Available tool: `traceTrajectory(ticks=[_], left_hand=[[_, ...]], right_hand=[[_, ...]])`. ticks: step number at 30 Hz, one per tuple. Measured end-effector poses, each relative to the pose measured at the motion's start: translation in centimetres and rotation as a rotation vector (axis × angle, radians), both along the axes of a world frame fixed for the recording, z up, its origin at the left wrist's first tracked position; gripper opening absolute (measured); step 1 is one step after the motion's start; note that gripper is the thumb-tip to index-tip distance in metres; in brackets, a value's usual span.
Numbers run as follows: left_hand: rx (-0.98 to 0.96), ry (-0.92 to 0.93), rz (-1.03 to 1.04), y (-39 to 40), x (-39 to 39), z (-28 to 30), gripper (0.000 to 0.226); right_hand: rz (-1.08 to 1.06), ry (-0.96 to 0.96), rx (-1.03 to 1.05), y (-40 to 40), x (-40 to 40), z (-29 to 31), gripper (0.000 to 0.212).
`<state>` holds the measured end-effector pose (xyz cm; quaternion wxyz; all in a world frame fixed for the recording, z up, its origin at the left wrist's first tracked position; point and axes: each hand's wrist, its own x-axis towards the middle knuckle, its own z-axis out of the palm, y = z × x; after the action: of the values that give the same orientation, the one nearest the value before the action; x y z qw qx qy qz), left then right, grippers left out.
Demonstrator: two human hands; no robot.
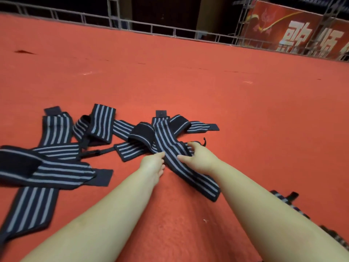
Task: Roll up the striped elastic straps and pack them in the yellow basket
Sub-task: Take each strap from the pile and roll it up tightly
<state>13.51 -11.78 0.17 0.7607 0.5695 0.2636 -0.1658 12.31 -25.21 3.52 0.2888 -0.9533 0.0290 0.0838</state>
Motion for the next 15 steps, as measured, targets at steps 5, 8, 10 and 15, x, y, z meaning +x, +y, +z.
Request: traceTrajectory(ticks=[5,8,10,15], left_hand=[[-0.131,0.024,-0.066,0.1,1.5,-0.6,0.027],[-0.162,-0.038,0.005,0.4,2.0,-1.0,0.026],[-0.140,-0.129,0.031,0.7,1.9,-0.8,0.015],[-0.163,-0.419,-0.114,1.0,-1.1,2.9,0.024]], right_hand=[[-0.295,-0.057,0.331,1.8,2.5,-1.2,0.062],[-0.486,-0.057,0.663,2.9,2.9,-1.0,0.025],[-0.501,-0.036,0.764,3.6,2.5,-0.4,0.016],[-0.444,-0.021,0.836,4.1,0.6,2.8,0.013]])
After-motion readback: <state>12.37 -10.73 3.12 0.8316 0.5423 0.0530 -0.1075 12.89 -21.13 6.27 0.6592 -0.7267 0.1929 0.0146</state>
